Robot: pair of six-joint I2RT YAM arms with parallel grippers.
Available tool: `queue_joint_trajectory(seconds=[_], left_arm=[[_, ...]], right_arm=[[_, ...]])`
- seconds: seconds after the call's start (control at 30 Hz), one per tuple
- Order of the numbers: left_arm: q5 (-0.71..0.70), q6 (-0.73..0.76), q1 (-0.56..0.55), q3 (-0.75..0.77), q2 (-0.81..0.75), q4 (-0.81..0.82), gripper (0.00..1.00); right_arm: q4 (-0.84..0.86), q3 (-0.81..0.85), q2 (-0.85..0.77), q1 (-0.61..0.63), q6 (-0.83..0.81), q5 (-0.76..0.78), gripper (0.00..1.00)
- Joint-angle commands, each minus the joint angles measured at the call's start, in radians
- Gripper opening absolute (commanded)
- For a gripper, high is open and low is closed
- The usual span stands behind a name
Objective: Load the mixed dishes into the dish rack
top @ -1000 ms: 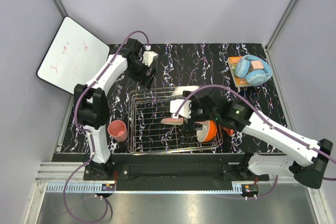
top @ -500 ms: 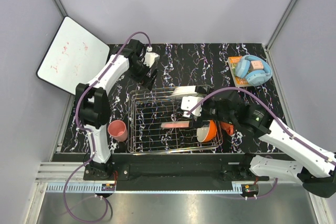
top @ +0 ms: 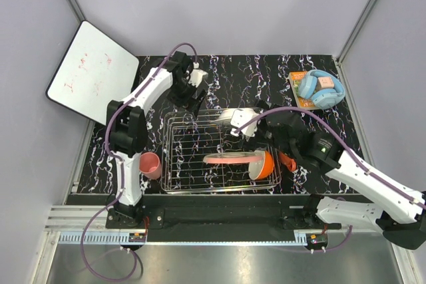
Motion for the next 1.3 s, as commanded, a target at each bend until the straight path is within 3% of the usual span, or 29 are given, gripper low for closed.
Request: queue_joint_trajectory(seconds=[0.0,0.37,0.8,1.03,1.13,1.27], left_arm=[[-0.101,-0.050,0.007,0.130,0.084,0.090,0.99],[-0.149,-0.122,0.007,0.317,0.225,0.081,0.99],[-0.166,-0.269,0.001,0.253,0.245,0.132,0.97],[-0.210,-0.360,-0.003,0.250,0.270,0.150,0.83],[-0.207,-0.357,-0.008,0.256,0.271,0.152,0.85],[-0.215,-0.336,-0.008,0.270,0.265,0.150,0.94]], right_arm=[[0.132,-0.002,0.022,0.002,0.068,0.189,1.00],[0.225,-0.014,0.028,-0.078,0.205,0.199,1.00],[0.236,-0.017,0.045,-0.104,0.232,0.157,1.00],[0.245,-0.032,0.056,-0.119,0.244,0.131,1.00],[0.247,-0.040,0.056,-0.124,0.246,0.128,1.00],[0.250,-0.045,0.060,-0.127,0.246,0.122,1.00]])
